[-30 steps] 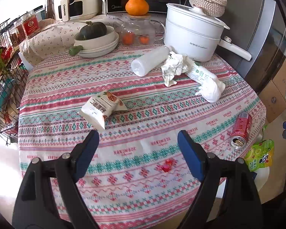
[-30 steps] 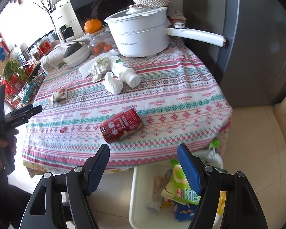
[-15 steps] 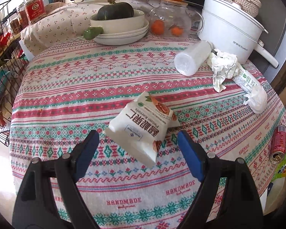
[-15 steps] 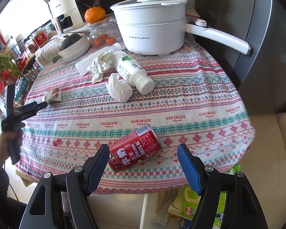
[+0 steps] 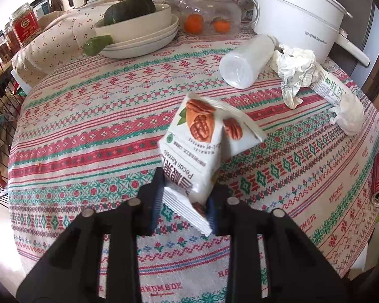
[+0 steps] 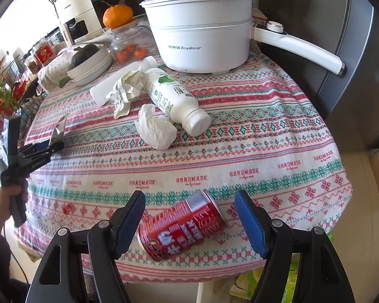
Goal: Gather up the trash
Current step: 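Grasp the beige pecan snack bag on the cloth with the left tool, then grasp the crumpled white tissue with the right tool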
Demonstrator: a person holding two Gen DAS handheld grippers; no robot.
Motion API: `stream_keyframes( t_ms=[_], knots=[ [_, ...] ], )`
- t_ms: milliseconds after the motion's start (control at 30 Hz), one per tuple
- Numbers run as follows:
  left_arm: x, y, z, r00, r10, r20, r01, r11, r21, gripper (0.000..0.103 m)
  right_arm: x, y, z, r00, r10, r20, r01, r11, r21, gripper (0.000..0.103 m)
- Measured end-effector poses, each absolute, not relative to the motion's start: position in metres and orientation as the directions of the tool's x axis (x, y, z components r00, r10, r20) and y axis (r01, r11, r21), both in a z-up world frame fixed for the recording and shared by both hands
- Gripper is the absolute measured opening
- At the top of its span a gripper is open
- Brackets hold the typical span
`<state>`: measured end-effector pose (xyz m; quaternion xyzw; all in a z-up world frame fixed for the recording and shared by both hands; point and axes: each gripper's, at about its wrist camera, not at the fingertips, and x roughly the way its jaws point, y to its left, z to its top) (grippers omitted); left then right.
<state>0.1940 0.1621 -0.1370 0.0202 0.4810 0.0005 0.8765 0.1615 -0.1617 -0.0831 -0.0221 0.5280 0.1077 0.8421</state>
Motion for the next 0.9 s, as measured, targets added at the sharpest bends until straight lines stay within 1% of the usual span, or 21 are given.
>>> stream_keyframes(
  t_ms=[133, 367, 533, 700, 767, 833, 900],
  knots=[
    [0.184, 0.158, -0.129, 0.529, 0.003, -0.849, 0.012, 1.000, 0.011, 0.026, 0.172, -0.153, -0.083, 0.432, 0.171, -0.886, -0.195, 0.976, 0.094, 0.075],
    [0.156, 0.142, -0.113, 0.505, -0.013, -0.863, 0.027, 1.000, 0.000, 0.026, 0.203, -0.136, -0.094, 0.410, 0.158, -0.898, -0.159, 0.982, 0.100, 0.075],
    [0.147, 0.131, -0.100, 0.511, -0.023, -0.859, 0.031, 0.999, -0.008, 0.026, 0.219, -0.120, -0.101, 0.399, 0.158, -0.903, -0.182, 0.979, 0.091, 0.075],
    [0.143, 0.120, -0.094, 0.511, -0.031, -0.859, 0.034, 0.999, -0.015, 0.026, 0.240, -0.107, -0.116, 0.358, 0.178, -0.917, -0.152, 0.980, 0.131, 0.074],
    [0.141, 0.116, -0.092, 0.516, -0.031, -0.856, 0.042, 0.999, -0.011, 0.026, 0.247, -0.102, -0.124, 0.341, 0.174, -0.924, -0.143, 0.981, 0.132, 0.068],
    [0.141, 0.112, -0.090, 0.521, -0.031, -0.853, 0.049, 0.999, -0.006, 0.026, 0.253, -0.100, -0.133, 0.314, 0.170, -0.934, -0.131, 0.982, 0.135, 0.057],
    [0.140, 0.109, -0.088, 0.523, -0.033, -0.852, 0.057, 0.998, -0.003, 0.026, 0.258, -0.099, -0.138, 0.303, 0.181, -0.935, -0.116, 0.981, 0.153, 0.049]
  ],
)
